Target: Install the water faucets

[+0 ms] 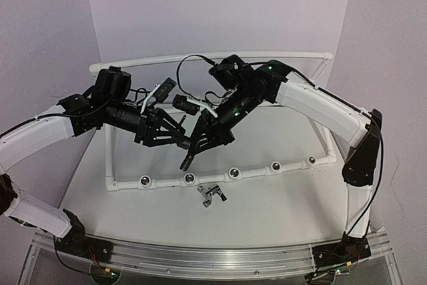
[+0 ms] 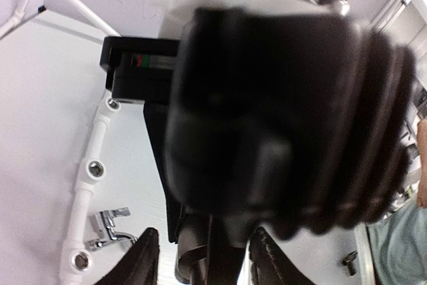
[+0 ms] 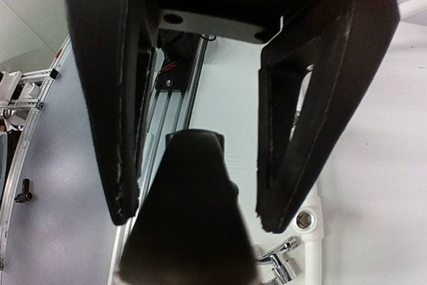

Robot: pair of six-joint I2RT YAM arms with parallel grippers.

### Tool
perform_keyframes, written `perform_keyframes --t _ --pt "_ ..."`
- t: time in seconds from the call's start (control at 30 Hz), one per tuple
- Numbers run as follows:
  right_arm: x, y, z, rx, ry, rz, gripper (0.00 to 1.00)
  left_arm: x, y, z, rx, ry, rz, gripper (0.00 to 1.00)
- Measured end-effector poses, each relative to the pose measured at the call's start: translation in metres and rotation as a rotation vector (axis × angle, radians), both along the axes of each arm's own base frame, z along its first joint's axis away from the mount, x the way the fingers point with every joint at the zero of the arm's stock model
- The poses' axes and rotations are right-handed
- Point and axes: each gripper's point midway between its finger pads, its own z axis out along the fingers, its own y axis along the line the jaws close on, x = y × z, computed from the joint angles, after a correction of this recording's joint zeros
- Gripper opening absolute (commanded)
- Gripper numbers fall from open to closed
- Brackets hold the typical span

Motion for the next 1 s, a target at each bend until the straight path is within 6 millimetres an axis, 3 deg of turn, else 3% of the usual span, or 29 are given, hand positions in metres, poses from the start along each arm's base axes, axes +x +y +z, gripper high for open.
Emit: perform_keyframes --t 0.13,0.27,0.4,0.57,0.67,0.73,0.87,1.0 --pt "0.002 -0.003 -0.009 -0.032 -0.014 -0.009 0.0 0.005 0.002 0.003 0.004 -0.021 0.04 0.84" --pt "0.009 -0.013 -0.027 -0.082 -0.023 -0.045 0.0 0.016 0.007 0.004 0.024 -0.041 0.131 0.92" --pt "0.03 -0.042 -0.049 -0.138 -0.06 -0.146 0.0 0.031 0.022 0.008 0.037 -0.102 0.284 0.97" --pt "0.046 -0.084 -0.061 -0.188 -0.205 -0.252 0.0 0.067 0.051 0.005 0.094 -0.163 0.562 1.0" --pt "0.047 -0.098 -0.059 -0.194 -0.329 -0.246 0.0 0.096 0.07 -0.009 0.162 -0.147 0.726 1.0" --pt "0.049 -0.104 -0.061 -0.209 -0.409 -0.225 0.0 0.116 0.086 -0.029 0.238 -0.107 0.838 1.0" --pt "0.051 -0.112 -0.074 -0.243 -0.524 -0.151 0.0 0.129 0.104 -0.059 0.329 -0.024 0.917 1.0" --pt "0.048 -0.116 -0.085 -0.272 -0.587 -0.075 0.0 0.129 0.109 -0.098 0.447 0.058 0.89 1.0"
